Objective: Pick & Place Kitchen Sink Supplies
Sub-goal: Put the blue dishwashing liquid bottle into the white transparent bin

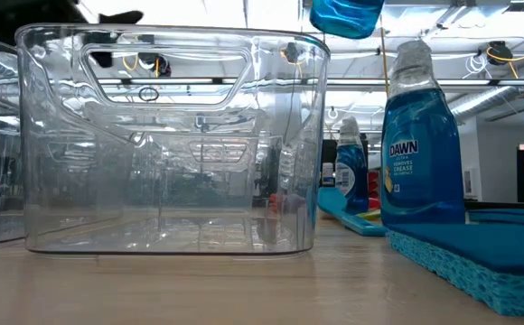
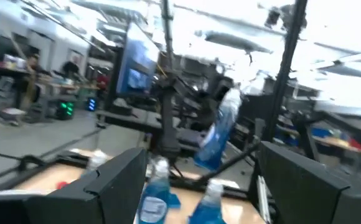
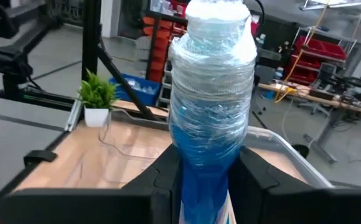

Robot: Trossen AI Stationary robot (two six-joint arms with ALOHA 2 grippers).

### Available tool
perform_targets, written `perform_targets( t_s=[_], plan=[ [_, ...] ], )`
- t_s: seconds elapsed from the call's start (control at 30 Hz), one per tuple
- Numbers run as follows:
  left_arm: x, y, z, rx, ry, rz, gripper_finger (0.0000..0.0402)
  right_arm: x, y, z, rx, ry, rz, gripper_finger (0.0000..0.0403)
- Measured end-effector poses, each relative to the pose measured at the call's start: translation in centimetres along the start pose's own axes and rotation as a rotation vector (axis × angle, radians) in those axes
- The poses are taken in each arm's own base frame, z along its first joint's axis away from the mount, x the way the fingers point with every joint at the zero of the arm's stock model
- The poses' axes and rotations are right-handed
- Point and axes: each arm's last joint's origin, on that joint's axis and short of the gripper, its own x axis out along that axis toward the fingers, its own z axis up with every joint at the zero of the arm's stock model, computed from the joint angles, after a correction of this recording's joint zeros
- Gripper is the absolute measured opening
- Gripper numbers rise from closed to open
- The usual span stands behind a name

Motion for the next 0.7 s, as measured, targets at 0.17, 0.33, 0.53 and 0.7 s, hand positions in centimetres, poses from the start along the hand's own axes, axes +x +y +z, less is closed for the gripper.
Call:
perform_targets(
  t_s=[0.17, 0.33, 0.53, 0.7],
  plan=[
    [4.3, -0.5, -1.0, -0.012, 0.091, -0.052, 0.0308, 0.3, -0.3, -0.2, -0.011, 0.011, -0.025, 0.0081],
    [10.6, -1.9, -0.6, 0.06, 0.207, -0.118, 0.0308, 0.4, -0.5, -0.3, -0.003, 0.013, -0.032, 0.0081],
    [17.1, -3.8, -0.9, 0.263, 0.298, -0.182, 0.0308, 0.4, -0.5, -0.2, -0.004, 0.009, -0.034, 0.0081],
    [20.7, -4.7, -2.7, 0.391, 0.346, -0.182, 0.0308, 0.4, -0.6, 0.0, -0.002, -0.013, -0.039, 0.0081]
  ],
)
